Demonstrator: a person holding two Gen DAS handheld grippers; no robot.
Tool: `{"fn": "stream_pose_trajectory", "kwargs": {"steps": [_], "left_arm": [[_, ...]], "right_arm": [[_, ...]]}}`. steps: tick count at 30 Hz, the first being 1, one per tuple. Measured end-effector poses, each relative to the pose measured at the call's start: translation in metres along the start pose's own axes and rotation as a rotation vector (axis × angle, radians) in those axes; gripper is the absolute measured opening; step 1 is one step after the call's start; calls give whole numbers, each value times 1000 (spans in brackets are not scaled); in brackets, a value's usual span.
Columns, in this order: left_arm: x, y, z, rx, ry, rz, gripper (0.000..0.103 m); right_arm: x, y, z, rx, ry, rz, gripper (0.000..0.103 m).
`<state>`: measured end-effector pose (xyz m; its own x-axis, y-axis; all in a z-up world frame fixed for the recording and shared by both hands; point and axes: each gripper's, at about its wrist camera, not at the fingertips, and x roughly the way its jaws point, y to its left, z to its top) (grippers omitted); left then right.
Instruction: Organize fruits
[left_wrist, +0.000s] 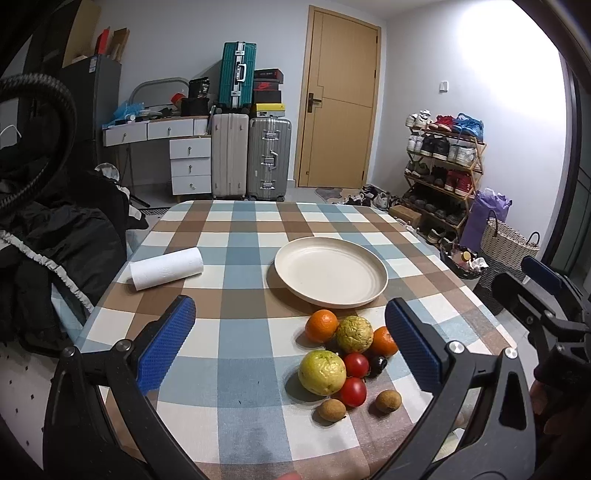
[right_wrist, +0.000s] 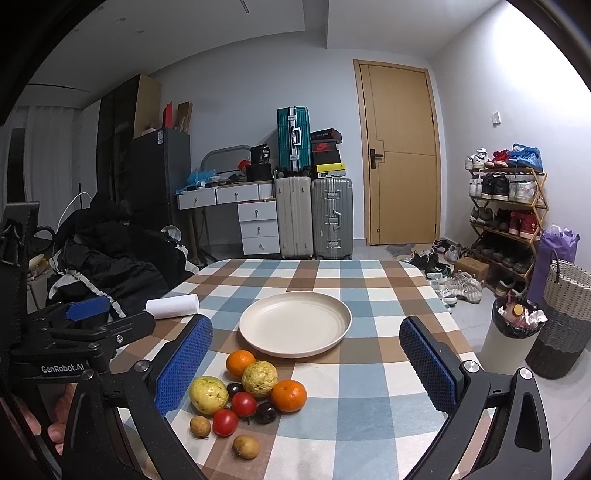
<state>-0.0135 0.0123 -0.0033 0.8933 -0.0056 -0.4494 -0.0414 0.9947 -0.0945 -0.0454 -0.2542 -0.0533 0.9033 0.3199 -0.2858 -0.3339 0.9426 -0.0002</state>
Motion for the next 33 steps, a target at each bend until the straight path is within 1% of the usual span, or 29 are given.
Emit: {"fn": "stream_pose_trajectory", "kwargs": {"steps": [20, 23, 33], "left_arm": [[2, 5, -8, -7, 11, 7, 103], [7, 4, -12, -6, 41, -48, 103], [29, 4, -25, -22, 107, -73, 102]], "right_arm": [[-5, 8, 2, -19, -9, 9, 103], [-5, 8, 2, -17, -10, 8, 103], [-2, 4, -3, -7, 3, 3, 103]]}}
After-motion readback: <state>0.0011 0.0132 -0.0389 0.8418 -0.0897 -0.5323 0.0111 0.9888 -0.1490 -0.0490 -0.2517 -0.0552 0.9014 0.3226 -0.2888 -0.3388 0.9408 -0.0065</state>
